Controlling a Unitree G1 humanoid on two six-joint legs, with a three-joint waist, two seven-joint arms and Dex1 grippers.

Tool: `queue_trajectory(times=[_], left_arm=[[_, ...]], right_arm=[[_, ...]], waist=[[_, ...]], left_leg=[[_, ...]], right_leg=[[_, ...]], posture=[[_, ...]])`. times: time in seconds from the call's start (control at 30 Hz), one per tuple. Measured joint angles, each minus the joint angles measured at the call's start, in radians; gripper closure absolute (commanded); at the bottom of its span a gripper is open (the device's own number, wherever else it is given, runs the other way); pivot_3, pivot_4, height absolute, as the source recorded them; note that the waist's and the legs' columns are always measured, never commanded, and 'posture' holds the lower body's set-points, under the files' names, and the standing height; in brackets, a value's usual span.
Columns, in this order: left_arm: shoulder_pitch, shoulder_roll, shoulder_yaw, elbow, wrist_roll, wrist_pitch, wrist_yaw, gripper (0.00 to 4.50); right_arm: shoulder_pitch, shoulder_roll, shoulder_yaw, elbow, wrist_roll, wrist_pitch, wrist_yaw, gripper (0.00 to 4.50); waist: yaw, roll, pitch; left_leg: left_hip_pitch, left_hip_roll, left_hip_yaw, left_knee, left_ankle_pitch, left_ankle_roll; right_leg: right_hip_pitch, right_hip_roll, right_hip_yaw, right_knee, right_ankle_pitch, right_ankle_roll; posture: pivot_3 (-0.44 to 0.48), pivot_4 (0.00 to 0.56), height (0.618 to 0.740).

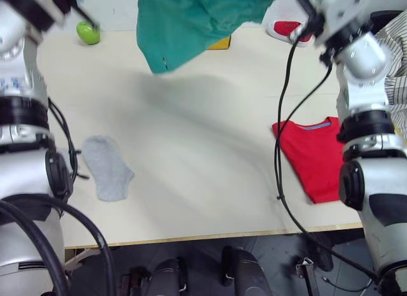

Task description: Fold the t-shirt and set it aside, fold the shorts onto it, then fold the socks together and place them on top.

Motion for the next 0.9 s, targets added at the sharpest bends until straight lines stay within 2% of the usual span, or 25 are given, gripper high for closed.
queue_trajectory(times=[0.1, 0.17, 0.23, 0.33, 0.4, 0.43, 0.47, 0.6, 0.73, 0.8, 0.9], left_arm=[[0.354, 0.053, -0.012, -0.288, -0.107, 0.162, -0.183, 4.50], [0.616, 0.127, -0.001, -0.552, -0.173, 0.328, -0.234, 4.50], [0.873, 0.210, 0.054, -0.801, -0.231, 0.493, -0.251, 4.50], [1.061, 0.266, 0.144, -1.024, -0.280, 0.651, -0.239, 4.50], [1.186, 0.283, 0.195, -1.153, -0.318, 0.746, -0.236, 4.50], [1.246, 0.283, 0.207, -1.209, -0.335, 0.795, -0.236, 4.50], [1.283, 0.284, 0.211, -1.244, -0.345, 0.831, -0.236, 4.50], [1.380, 0.306, 0.264, -1.350, -0.383, 0.959, -0.242, 4.50], [1.396, 0.345, 0.268, -1.363, -0.407, 1.045, -0.267, 4.50], [1.360, 0.365, 0.259, -1.346, -0.419, 1.068, -0.284, 4.50], [1.188, 0.388, 0.208, -1.256, -0.427, 1.075, -0.313, 4.50]], right_arm=[[0.196, 0.001, 0.013, -0.098, 0.059, 0.034, 0.164, 4.45], [0.345, -0.009, 0.037, -0.249, 0.130, 0.115, 0.283, 4.45], [0.543, -0.070, 0.079, -0.417, 0.183, 0.168, 0.427, 4.45], [0.732, -0.142, 0.123, -0.583, 0.230, 0.263, 0.572, 4.45], [0.847, -0.203, 0.124, -0.688, 0.288, 0.342, 0.648, 4.45], [0.899, -0.235, 0.124, -0.732, 0.311, 0.384, 0.683, 4.45], [0.931, -0.261, 0.124, -0.765, 0.327, 0.421, 0.707, 4.45], [1.020, -0.368, 0.112, -0.913, 0.387, 0.612, 0.751, 4.45], [1.035, -0.379, 0.103, -0.967, 0.402, 0.689, 0.744, 4.45], [1.030, -0.379, 0.090, -0.977, 0.419, 0.733, 0.741, 4.45], [0.962, -0.380, 0.067, -0.981, 0.478, 0.864, 0.739, 4.45]], waist=[[-0.009, 0.002, 0.002], [-0.015, 0.002, 0.004], [-0.004, 0.002, 0.004], [0.025, 0.002, 0.007], [0.046, 0.003, 0.007], [0.053, 0.004, 0.008], [0.058, 0.004, 0.008], [0.071, 0.003, 0.006], [0.076, 0.003, 0.006], [0.077, 0.003, 0.006], [0.077, 0.003, 0.006]], left_leg=[[-0.002, 0.000, -0.004, 0.004, 0.000, 0.000], [-0.003, 0.002, -0.005, 0.004, 0.000, 0.000], [-0.002, 0.007, -0.007, 0.007, 0.000, 0.000], [0.000, 0.010, -0.006, 0.020, 0.001, 0.003], [0.008, 0.010, -0.006, 0.024, 0.001, 0.004], [0.017, 0.010, -0.007, 0.023, 0.000, 0.005], [0.021, 0.011, -0.008, 0.023, -0.006, 0.004], [0.019, 0.018, -0.007, 0.023, -0.006, -0.002], [0.018, 0.023, -0.004, 0.022, -0.003, -0.010], [0.018, 0.025, -0.002, 0.022, -0.003, -0.011], [0.017, 0.027, -0.001, 0.024, -0.003, -0.011]], right_leg=[[0.000, 0.000, 0.002, 0.000, 0.000, 0.000], [-0.002, 0.000, 0.006, -0.002, 0.000, 0.000], [0.002, 0.001, 0.007, -0.001, -0.001, 0.001], [0.012, 0.001, 0.009, -0.004, -0.002, 0.007], [0.019, -0.001, 0.011, -0.005, -0.001, 0.007], [0.029, 0.000, 0.010, -0.008, 0.001, 0.006], [0.032, -0.001, 0.010, -0.009, 0.001, 0.004], [0.028, 0.000, 0.017, -0.008, 0.003, -0.004], [0.022, 0.011, 0.014, -0.002, -0.002, -0.012], [0.021, 0.016, 0.011, -0.002, -0.003, -0.012], [0.021, 0.017, 0.012, -0.005, -0.002, -0.011]], posture=[[0.000, 0.150, 0.740], [0.000, 0.150, 0.740], [0.000, 0.150, 0.740], [0.000, 0.150, 0.740], [0.000, 0.150, 0.740], [0.000, 0.150, 0.740], [0.000, 0.150, 0.740], [0.000, 0.150, 0.740], [0.000, 0.150, 0.740], [0.000, 0.150, 0.740], [0.000, 0.150, 0.740]])
